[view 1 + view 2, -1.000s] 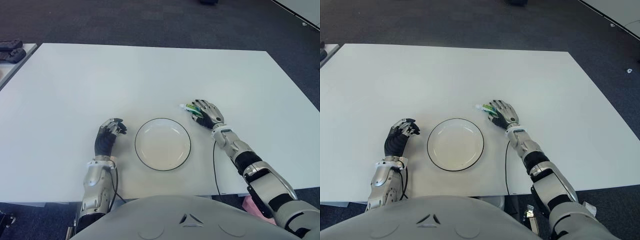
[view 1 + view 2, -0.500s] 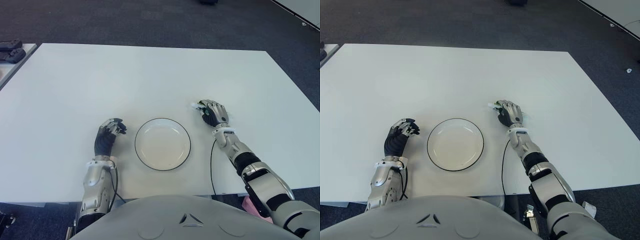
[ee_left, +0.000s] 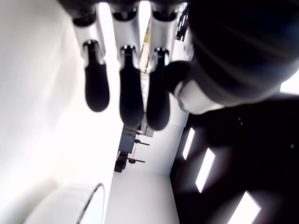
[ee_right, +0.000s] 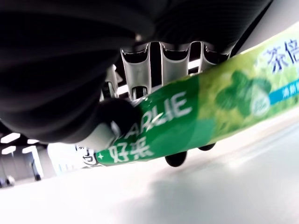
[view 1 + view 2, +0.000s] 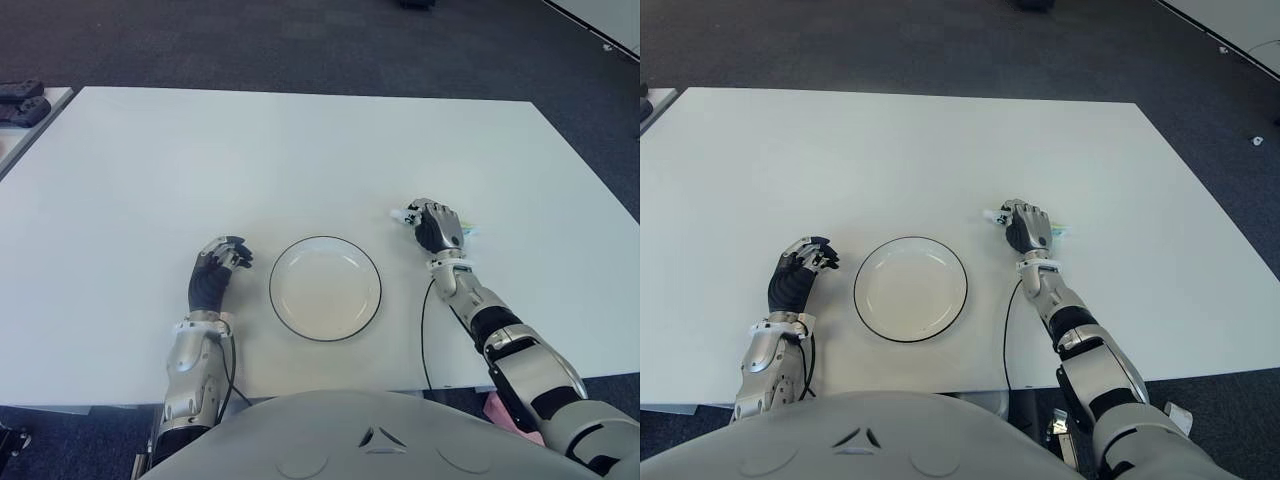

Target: Put the toothpaste on the table into the plate.

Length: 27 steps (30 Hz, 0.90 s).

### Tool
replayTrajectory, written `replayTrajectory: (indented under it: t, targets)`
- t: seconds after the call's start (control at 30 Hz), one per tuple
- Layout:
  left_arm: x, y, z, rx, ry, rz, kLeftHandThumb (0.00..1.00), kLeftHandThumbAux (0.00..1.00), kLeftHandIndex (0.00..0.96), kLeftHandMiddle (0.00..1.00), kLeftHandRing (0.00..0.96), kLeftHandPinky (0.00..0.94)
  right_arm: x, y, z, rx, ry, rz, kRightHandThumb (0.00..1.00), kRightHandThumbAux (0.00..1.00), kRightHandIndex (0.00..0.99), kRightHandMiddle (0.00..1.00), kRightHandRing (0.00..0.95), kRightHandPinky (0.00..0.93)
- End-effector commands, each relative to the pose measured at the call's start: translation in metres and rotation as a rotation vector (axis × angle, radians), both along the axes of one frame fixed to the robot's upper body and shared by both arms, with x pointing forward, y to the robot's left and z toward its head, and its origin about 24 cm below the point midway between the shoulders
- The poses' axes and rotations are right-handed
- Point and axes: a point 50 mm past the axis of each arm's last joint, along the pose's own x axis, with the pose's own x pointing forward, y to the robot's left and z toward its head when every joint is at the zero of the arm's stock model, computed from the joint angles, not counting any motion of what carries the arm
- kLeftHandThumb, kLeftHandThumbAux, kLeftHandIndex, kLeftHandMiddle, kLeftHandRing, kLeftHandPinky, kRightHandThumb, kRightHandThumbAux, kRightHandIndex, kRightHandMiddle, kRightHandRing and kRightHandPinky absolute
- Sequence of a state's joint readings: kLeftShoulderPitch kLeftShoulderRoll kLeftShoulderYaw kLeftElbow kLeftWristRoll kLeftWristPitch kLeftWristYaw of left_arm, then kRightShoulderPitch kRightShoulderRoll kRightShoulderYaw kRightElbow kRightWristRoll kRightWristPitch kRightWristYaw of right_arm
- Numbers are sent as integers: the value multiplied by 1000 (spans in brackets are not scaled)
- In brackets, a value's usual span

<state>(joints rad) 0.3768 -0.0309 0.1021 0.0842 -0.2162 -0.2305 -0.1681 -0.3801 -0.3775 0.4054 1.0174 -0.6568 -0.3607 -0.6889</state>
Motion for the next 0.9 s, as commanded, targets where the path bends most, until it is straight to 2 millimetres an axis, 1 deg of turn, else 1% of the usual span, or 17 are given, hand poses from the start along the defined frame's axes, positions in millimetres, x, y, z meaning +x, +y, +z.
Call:
replayTrajectory:
  t: [0.03, 0.37, 0.7, 0.9]
  targets:
    - [-10, 2, -15, -8, 88, -19, 713, 718, 436, 565, 548, 526, -27, 6, -29, 51, 126, -23, 996, 670, 395, 418, 494, 482]
    - [-10, 3, -15, -8, 81, -24, 714, 718, 436, 565, 550, 524, -25, 8, -25, 116, 95, -39, 1000, 677, 356, 412, 474, 505]
    - [-10, 2, -15, -21, 93, -12, 715, 717, 436, 564, 550, 526, -25, 10, -20, 158, 27, -42, 1000, 676, 359, 418, 470, 500]
    - [-9, 2, -15, -17, 93, -9, 715, 717, 436, 563, 547, 524, -23, 13, -12, 176, -40, -34, 1000, 676, 365, 413, 468, 500]
